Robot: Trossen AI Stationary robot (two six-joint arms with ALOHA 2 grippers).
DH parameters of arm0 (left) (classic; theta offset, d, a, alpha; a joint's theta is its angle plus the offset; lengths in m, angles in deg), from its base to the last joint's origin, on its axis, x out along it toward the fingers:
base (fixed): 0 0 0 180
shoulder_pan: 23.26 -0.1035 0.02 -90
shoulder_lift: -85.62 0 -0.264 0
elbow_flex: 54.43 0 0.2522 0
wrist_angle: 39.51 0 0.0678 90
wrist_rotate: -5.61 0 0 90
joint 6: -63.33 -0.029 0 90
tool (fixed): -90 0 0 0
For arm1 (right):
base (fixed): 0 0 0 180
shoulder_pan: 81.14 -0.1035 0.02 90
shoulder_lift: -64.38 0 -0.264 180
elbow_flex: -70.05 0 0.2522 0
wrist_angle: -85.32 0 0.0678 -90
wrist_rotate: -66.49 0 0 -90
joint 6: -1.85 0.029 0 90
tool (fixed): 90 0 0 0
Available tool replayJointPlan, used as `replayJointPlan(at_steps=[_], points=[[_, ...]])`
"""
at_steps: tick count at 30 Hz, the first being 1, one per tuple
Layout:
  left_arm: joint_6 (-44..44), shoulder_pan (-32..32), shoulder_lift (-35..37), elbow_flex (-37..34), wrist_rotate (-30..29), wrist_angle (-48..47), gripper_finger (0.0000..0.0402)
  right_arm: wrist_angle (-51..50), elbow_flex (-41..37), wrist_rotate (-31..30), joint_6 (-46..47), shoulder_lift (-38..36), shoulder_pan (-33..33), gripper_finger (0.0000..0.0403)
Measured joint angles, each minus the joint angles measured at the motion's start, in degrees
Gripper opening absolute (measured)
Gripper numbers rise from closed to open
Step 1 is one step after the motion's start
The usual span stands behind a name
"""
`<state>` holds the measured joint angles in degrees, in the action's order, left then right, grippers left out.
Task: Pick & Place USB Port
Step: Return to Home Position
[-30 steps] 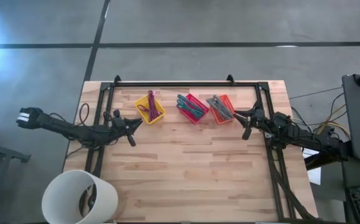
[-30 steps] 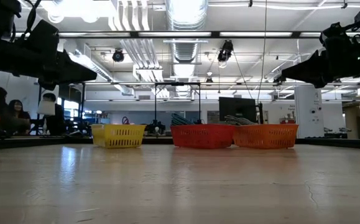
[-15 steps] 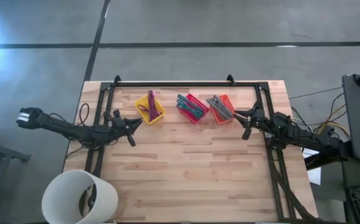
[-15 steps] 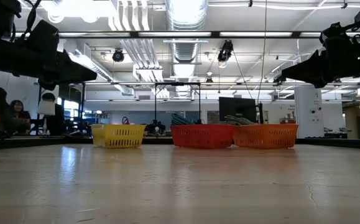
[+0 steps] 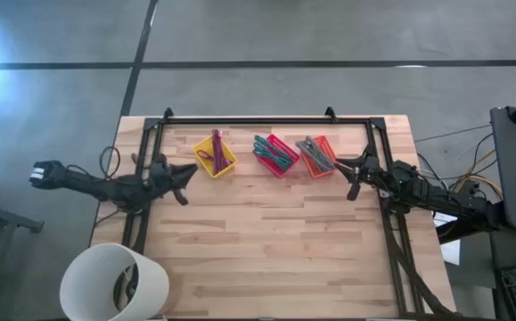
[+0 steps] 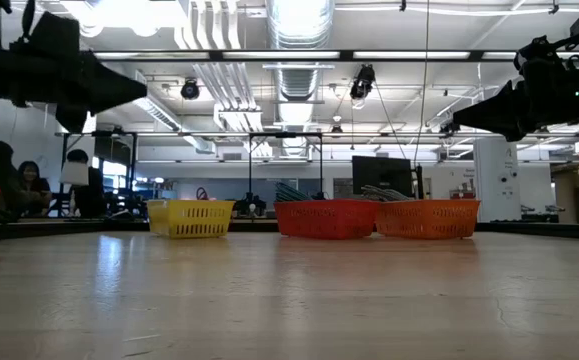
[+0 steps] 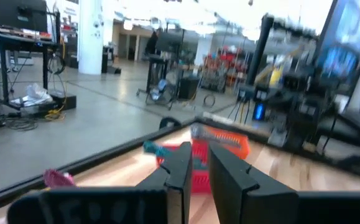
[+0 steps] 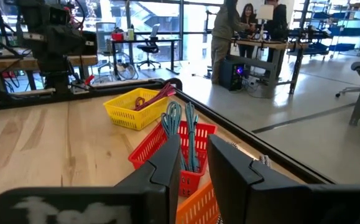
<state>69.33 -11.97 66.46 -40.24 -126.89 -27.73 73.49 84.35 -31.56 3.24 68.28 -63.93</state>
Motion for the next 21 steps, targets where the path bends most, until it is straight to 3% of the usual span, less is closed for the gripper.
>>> replayJointPlan(at_steps=[8, 11, 17, 21], points=[[-3.45, -0.02, 8.14, -0.07, 1.38, -4.37, 0.0055, -0.02, 0.02, 0.01, 0.06, 0.02, 0.0, 0.0089], [-4.94, -0.02, 11.69, -0.07, 8.75, -10.64, 0.0055, -0.02, 0.04, 0.08, -0.01, 0.0, 0.0, 0.0091], [-15.32, -0.09, 15.62, -0.09, 35.3, -15.8, 0.0055, -0.02, 0.04, 0.09, 0.06, -0.02, 0.0, 0.0084], [-17.39, -0.11, 17.77, -0.09, 36.51, -16.81, 0.0055, -0.02, 0.04, 0.08, -0.01, 0.0, 0.0, 0.0075]])
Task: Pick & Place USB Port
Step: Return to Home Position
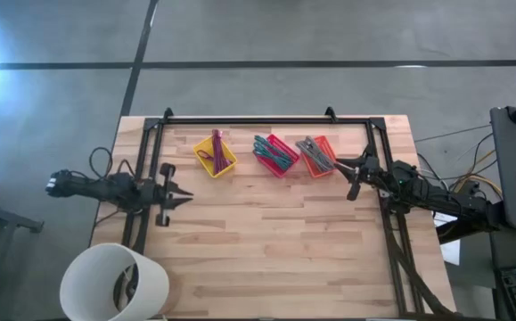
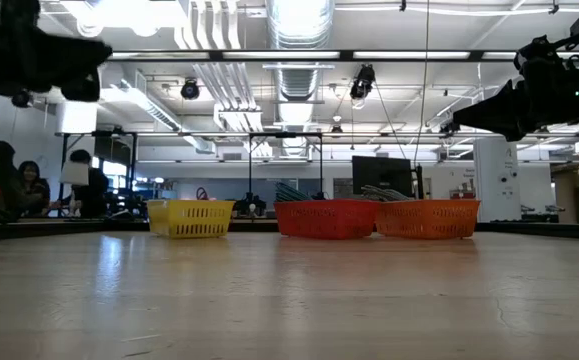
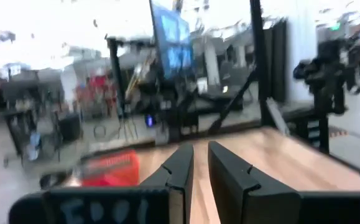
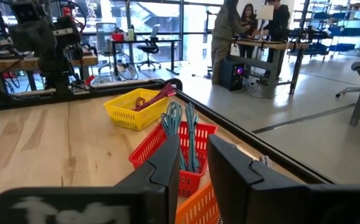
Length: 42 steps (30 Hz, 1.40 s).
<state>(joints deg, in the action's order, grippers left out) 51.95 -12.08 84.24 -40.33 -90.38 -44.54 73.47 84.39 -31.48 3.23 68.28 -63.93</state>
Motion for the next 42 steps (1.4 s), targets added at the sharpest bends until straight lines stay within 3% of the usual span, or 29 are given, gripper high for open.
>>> replayJointPlan(at_steps=[7, 24, 42], points=[[5.92, -0.11, 1.37, 0.0, -0.58, -6.66, 0.0055, 0.0, 0.0, 0.0, -0.02, 0.02, 0.01, 0.0069], [5.76, -0.11, 1.37, 0.0, -0.58, -6.76, 0.0055, 0.0, 0.0, -0.02, 0.07, 0.02, 0.0, 0.0091], [5.85, -0.11, 1.34, 0.0, -0.78, -6.58, 0.0055, 0.0, 0.0, -0.03, 0.05, 0.02, 0.0, 0.0071]])
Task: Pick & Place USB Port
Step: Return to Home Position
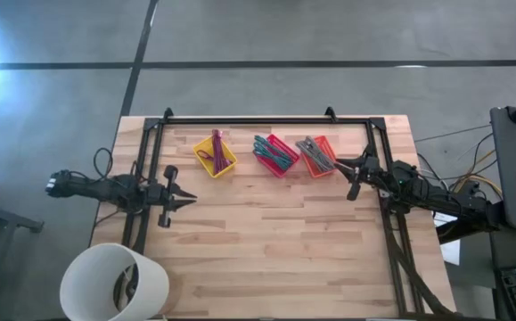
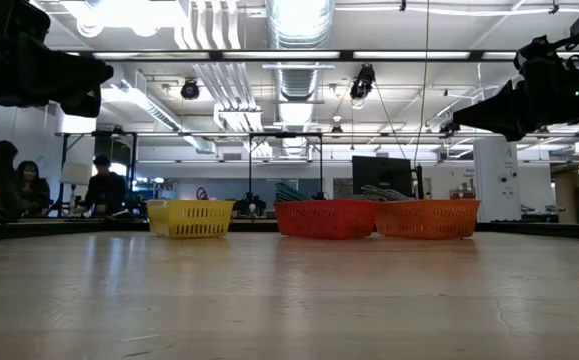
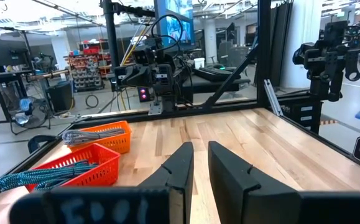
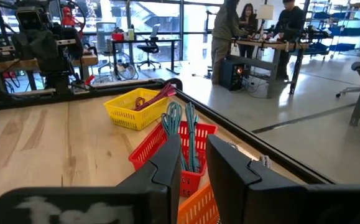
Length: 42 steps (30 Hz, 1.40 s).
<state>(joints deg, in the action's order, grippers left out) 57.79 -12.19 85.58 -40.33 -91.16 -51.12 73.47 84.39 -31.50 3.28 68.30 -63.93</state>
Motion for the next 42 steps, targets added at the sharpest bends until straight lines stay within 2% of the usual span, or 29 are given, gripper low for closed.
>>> replayJointPlan(at_steps=[14, 28, 42], points=[[0.0, 0.0, -0.01, 0.0, 0.0, 0.09, 0.0055, 0.0, 0.0, 0.0, 0.02, 0.0, 0.0, 0.0089], [0.0, 0.0, 0.0, 0.0, 0.02, 0.13, 0.0055, 0.0, -0.02, 0.0, 0.02, 0.0, 0.0, 0.0068], [-0.02, 0.0, 0.01, 0.0, 0.04, 0.15, 0.0055, 0.0, -0.02, -0.01, 0.0, 0.0, 0.0, 0.0088]])
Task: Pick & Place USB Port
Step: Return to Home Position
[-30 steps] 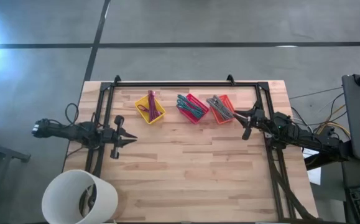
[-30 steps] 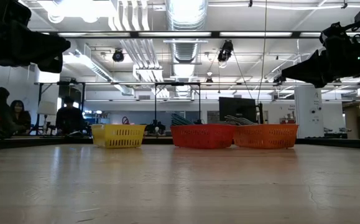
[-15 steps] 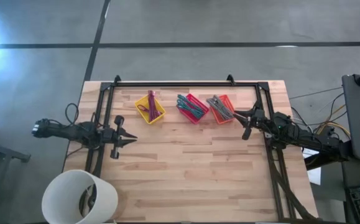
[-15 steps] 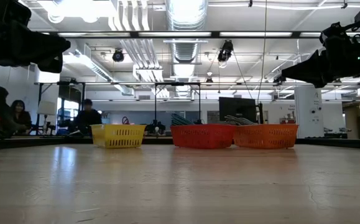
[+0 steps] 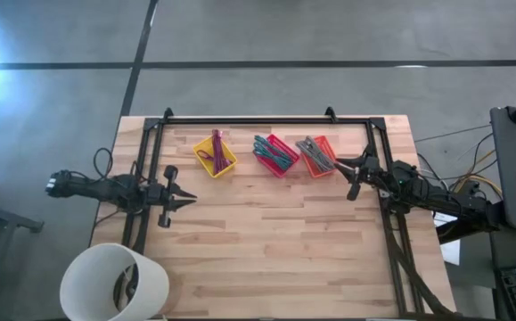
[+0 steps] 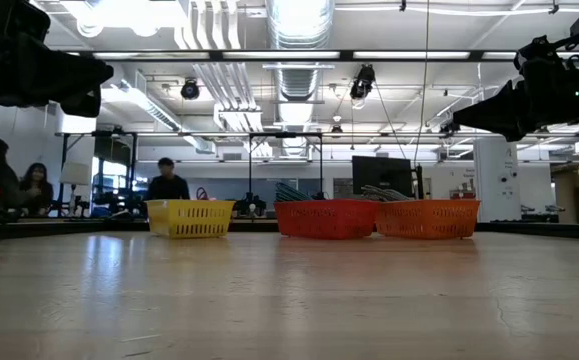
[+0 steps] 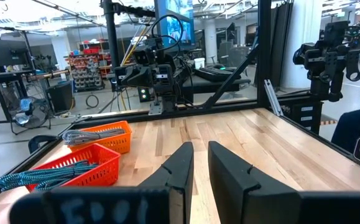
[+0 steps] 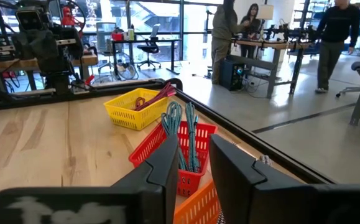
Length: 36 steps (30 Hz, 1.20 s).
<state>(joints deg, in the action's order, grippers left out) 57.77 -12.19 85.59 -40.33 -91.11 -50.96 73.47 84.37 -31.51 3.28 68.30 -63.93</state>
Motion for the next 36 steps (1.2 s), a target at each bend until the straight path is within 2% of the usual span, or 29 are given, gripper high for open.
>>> replayJointPlan(at_steps=[16, 36], points=[[0.01, -0.01, -0.02, 0.0, 0.0, 0.02, 0.0055, 0.0, -0.02, 0.01, -0.07, 0.0, 0.0, 0.0068], [0.0, -0.02, -0.02, 0.0, 0.02, 0.02, 0.0055, 0.0, -0.02, 0.01, 0.02, -0.02, 0.0, 0.0086]])
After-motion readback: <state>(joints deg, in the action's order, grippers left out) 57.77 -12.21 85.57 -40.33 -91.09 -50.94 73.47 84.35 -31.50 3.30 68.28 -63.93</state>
